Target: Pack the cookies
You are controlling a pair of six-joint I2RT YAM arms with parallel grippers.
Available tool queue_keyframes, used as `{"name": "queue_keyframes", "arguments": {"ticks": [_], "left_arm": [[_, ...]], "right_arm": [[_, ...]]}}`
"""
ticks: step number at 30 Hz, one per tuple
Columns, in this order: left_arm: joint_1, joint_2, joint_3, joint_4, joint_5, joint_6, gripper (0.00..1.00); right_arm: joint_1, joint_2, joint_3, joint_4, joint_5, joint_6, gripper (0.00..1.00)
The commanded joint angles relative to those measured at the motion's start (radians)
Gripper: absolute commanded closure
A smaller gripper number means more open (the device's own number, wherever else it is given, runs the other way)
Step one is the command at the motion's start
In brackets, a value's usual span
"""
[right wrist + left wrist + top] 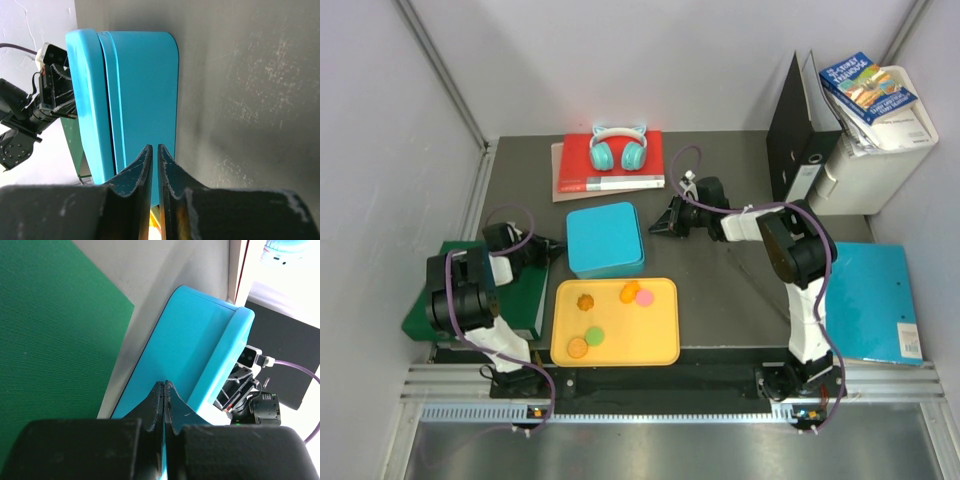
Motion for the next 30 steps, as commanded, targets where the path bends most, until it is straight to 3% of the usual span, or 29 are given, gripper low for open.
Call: {"name": "queue_keyframes", "arguments": {"ticks": [1, 30], "left_arm": [[-0.007, -0.017, 0.031, 0.022, 0.016, 0.021, 1.0], [-0.019, -0.047, 0.065, 0.062, 0.037, -0.038, 1.0]], "right_arm": [[-0.007, 0.009, 0.0, 0.039, -0.016, -0.003, 0.92], [0.001, 0.008, 0.011, 0.028, -0.016, -0.007, 0.92]]}}
